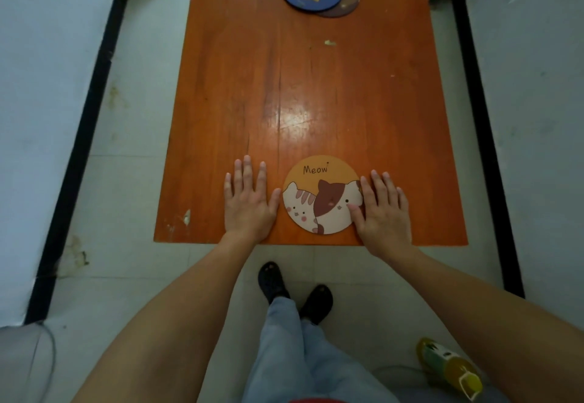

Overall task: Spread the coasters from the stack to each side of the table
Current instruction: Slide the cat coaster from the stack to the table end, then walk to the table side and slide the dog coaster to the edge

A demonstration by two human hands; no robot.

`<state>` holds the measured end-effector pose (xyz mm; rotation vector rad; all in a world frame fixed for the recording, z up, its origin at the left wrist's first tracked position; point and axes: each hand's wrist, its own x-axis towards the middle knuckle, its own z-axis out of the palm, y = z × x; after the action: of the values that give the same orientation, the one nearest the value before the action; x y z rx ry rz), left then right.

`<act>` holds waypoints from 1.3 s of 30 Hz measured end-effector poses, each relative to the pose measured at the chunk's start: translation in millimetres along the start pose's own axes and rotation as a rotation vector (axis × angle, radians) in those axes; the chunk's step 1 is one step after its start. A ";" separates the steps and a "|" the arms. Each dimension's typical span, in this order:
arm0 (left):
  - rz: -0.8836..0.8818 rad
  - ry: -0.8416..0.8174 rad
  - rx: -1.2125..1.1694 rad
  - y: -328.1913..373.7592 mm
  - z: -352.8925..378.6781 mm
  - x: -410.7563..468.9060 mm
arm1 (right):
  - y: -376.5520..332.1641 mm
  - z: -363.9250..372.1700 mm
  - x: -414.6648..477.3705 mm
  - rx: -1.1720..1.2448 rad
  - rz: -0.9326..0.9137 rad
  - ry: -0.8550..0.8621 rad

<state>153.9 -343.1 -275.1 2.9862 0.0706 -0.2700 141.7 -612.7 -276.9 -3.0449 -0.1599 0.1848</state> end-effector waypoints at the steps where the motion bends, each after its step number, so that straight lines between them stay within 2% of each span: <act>1: 0.018 -0.034 0.005 -2.0 -6.4 -0.2 | -1.5 -4.1 1.2 -0.028 0.006 -0.032; 5: 0.067 -0.100 -0.044 -20.9 -46.8 -6.3 | -15.0 -33.3 13.3 -0.123 0.001 -0.116; 10: -0.012 -0.092 -0.062 -82.7 -102.6 -27.2 | -81.9 -79.9 44.0 -0.119 -0.136 -0.058; 15: -0.119 -0.053 -0.076 -175.2 -147.8 -55.9 | -191.1 -110.8 69.9 0.005 -0.322 -0.047; 25: -0.174 -0.050 -0.015 -387.1 -221.6 -87.5 | -430.6 -119.2 99.6 0.071 -0.403 0.028; 32: -0.117 -0.041 -0.005 -463.9 -255.4 -29.6 | -522.5 -121.7 147.2 0.132 -0.425 0.051; 39: 0.031 -0.066 0.034 -485.4 -269.1 96.3 | -527.2 -118.6 260.7 0.123 -0.263 0.026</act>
<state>266.9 179.2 -97.1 3.0064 0.0123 -0.3698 361.7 -71.4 -140.8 -2.8655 -0.5223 0.1308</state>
